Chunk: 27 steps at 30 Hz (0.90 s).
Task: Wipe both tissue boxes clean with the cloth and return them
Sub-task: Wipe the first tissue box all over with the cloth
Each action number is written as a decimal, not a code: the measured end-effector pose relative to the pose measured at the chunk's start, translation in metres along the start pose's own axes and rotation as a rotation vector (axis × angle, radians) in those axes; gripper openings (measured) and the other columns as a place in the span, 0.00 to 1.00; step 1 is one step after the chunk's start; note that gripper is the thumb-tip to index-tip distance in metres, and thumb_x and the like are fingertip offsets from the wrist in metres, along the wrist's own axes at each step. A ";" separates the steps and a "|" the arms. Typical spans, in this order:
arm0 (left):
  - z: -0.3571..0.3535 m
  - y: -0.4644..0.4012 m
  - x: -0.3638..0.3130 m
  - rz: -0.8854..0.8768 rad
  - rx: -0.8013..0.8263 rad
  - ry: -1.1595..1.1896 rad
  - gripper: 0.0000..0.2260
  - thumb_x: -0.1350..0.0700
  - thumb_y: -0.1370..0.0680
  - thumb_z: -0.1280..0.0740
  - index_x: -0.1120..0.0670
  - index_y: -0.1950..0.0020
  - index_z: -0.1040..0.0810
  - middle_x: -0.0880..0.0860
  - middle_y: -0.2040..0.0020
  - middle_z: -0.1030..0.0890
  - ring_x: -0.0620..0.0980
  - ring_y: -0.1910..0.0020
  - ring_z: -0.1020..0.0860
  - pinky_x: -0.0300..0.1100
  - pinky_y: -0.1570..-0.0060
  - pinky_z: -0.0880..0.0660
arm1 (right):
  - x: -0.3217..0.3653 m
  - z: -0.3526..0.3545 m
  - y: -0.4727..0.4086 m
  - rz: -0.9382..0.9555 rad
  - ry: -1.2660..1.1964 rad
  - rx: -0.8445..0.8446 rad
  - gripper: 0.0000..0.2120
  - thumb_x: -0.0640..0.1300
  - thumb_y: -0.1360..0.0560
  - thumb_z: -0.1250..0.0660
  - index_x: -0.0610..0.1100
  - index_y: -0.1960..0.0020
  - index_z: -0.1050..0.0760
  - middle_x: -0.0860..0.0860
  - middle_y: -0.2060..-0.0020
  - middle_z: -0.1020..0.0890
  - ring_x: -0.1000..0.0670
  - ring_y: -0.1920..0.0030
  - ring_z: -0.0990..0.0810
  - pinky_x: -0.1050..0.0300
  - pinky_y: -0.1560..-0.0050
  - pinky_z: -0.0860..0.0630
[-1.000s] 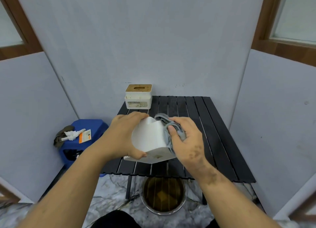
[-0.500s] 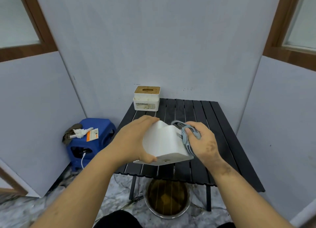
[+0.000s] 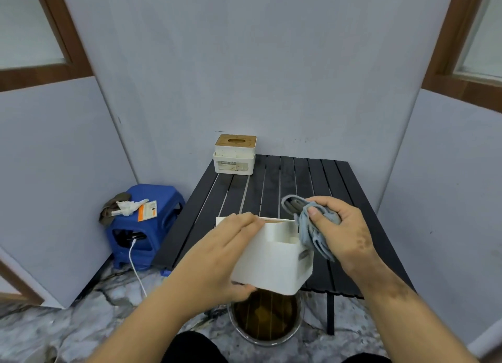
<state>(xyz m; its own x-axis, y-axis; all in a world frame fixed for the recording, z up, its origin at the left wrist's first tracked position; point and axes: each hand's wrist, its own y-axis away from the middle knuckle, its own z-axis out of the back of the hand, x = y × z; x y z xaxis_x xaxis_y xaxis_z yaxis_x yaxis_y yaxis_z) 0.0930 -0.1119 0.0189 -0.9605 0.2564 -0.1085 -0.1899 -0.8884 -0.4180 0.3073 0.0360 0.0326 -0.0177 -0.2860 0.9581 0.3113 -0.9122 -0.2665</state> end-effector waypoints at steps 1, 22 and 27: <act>-0.002 0.001 -0.002 -0.035 -0.030 0.000 0.44 0.42 0.32 0.25 0.52 0.21 0.38 0.46 0.24 0.35 0.44 0.25 0.37 0.33 0.25 0.45 | -0.002 0.000 -0.001 -0.006 0.038 -0.012 0.10 0.39 0.23 0.30 0.54 0.53 0.18 0.58 0.58 0.15 0.56 0.54 0.16 0.61 0.53 0.18; -0.044 0.018 -0.015 -0.323 -0.175 -0.296 0.35 0.51 0.29 0.26 0.59 0.25 0.33 0.54 0.29 0.30 0.54 0.29 0.29 0.56 0.24 0.36 | 0.012 -0.010 -0.027 0.285 0.303 0.805 0.09 0.38 0.28 0.27 0.46 0.49 0.16 0.50 0.52 0.18 0.46 0.49 0.18 0.46 0.46 0.20; -0.048 0.025 -0.010 -0.267 -0.174 -0.313 0.36 0.52 0.29 0.24 0.59 0.25 0.34 0.55 0.30 0.30 0.55 0.29 0.29 0.56 0.23 0.39 | 0.018 -0.032 -0.030 0.306 0.254 0.896 0.09 0.37 0.28 0.28 0.43 0.48 0.17 0.48 0.52 0.19 0.46 0.49 0.18 0.51 0.45 0.21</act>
<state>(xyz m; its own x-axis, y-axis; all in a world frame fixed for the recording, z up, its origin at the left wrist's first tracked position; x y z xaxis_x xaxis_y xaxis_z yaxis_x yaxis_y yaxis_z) 0.1072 -0.1186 -0.0339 -0.9030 0.3160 0.2911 -0.4279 -0.7224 -0.5431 0.2674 0.0487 0.0546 0.0127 -0.6235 0.7817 0.9408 -0.2575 -0.2207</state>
